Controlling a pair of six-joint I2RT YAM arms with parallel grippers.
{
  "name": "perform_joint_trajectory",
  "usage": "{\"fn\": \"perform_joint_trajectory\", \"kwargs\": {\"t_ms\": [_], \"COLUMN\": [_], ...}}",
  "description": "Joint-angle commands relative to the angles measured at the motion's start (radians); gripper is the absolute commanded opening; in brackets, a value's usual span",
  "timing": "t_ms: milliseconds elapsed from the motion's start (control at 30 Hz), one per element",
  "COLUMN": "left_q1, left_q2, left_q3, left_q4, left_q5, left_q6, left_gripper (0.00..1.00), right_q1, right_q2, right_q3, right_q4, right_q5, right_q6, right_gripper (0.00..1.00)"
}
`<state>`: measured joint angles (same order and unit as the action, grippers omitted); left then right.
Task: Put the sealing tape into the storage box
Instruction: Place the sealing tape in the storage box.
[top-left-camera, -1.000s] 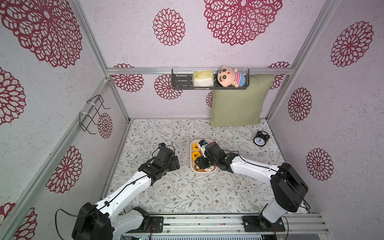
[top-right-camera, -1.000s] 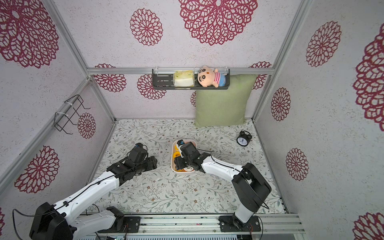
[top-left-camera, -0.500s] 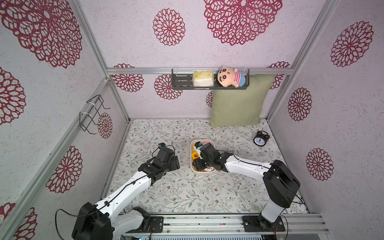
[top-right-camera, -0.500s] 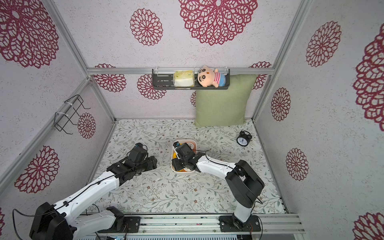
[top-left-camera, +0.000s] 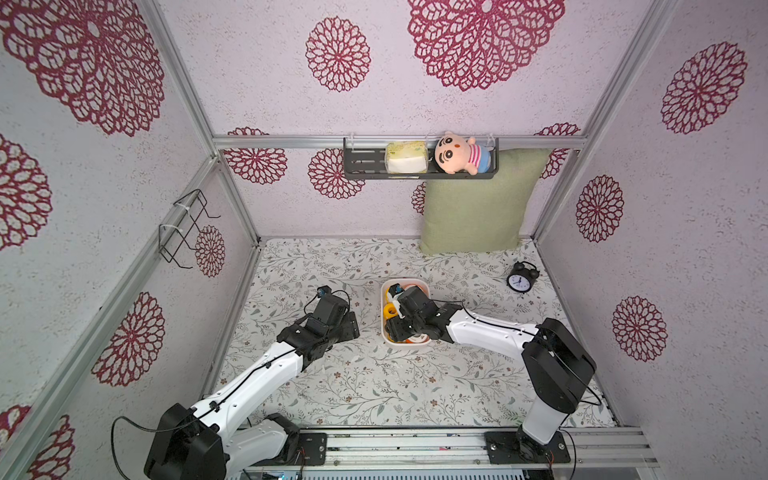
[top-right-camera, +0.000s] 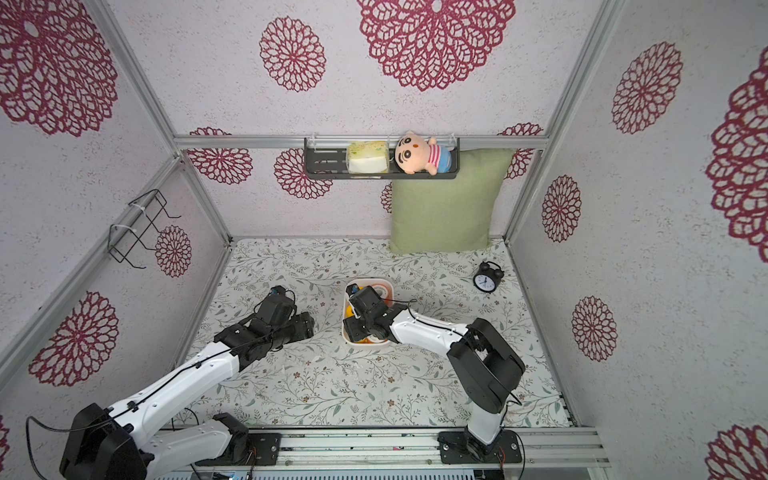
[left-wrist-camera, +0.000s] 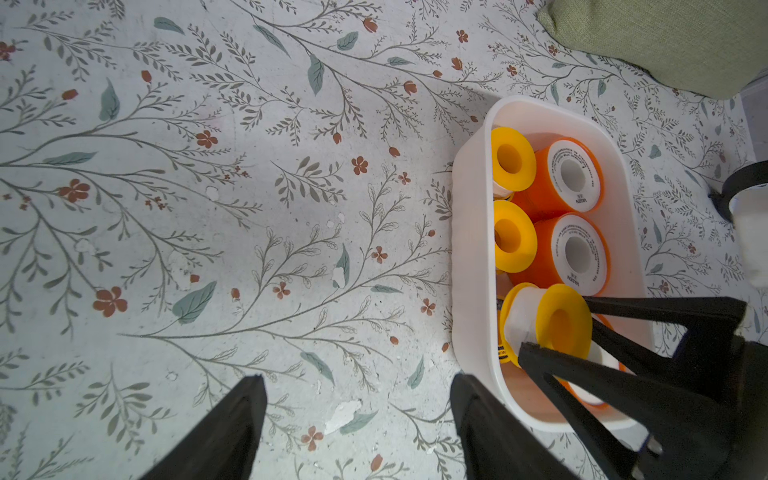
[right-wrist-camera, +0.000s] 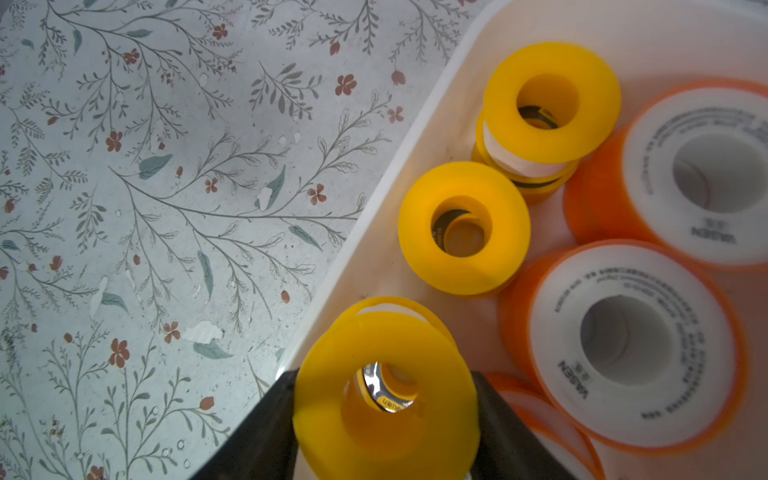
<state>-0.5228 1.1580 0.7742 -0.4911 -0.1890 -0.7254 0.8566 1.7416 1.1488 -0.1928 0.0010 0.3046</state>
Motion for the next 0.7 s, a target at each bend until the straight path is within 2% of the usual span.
{"fn": "perform_joint_trajectory", "kwargs": {"t_ms": [0, 367, 667], "left_q1": [0.007, 0.007, 0.007], "left_q2": [0.004, 0.005, 0.005], "left_q3": [0.022, 0.023, 0.025], "left_q4": [0.008, 0.008, 0.008], "left_q5": [-0.007, -0.009, -0.009], "left_q6": [0.017, 0.019, 0.019], "left_gripper": [0.77, 0.77, 0.77], "right_q1": [0.008, 0.015, 0.016], "right_q2": [0.008, 0.025, 0.026], "right_q3": [0.032, 0.047, 0.052], "right_q4": [-0.020, -0.033, -0.037], "right_q5": [0.022, 0.027, 0.040], "right_q6": [-0.026, -0.030, -0.035], "right_gripper": [0.64, 0.66, 0.72]}}
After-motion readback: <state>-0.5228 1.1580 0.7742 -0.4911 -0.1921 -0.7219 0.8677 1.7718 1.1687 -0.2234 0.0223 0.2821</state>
